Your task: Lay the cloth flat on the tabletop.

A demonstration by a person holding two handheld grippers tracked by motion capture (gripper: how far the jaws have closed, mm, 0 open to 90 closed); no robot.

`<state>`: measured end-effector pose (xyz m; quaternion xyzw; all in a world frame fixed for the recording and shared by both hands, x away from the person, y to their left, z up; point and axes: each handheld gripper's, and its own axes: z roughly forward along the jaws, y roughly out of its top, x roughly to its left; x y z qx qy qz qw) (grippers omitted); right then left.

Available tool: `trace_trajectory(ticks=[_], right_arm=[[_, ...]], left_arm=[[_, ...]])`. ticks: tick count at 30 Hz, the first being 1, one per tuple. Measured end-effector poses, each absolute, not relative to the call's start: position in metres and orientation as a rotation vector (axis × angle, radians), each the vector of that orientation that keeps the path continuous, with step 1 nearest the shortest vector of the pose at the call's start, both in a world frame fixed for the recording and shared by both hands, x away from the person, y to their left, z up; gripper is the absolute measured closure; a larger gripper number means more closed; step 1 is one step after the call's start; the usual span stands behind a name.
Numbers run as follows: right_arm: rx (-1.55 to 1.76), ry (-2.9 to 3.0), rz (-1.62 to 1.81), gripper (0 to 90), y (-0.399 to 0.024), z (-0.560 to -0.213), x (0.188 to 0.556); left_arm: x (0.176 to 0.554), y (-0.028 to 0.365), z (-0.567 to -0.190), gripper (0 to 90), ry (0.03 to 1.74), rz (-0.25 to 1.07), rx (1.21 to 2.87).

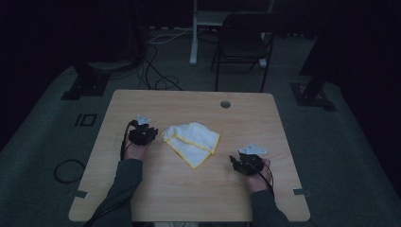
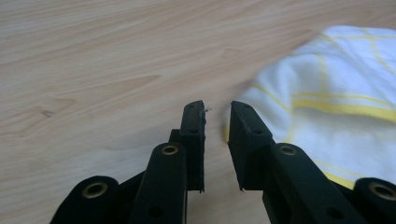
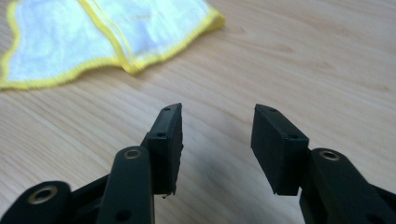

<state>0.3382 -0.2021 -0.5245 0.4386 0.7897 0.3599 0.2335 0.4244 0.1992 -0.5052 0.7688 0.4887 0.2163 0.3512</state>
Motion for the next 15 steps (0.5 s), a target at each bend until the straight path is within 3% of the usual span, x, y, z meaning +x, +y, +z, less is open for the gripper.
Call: trace_trajectory(ticks=[15], right_arm=[[1.153,2.206,1.097,61.0,-0.176,-0.523,0.352]], left_arm=[[0.388,0.148,-0.503,75.2,1.063,0.521,2.051]])
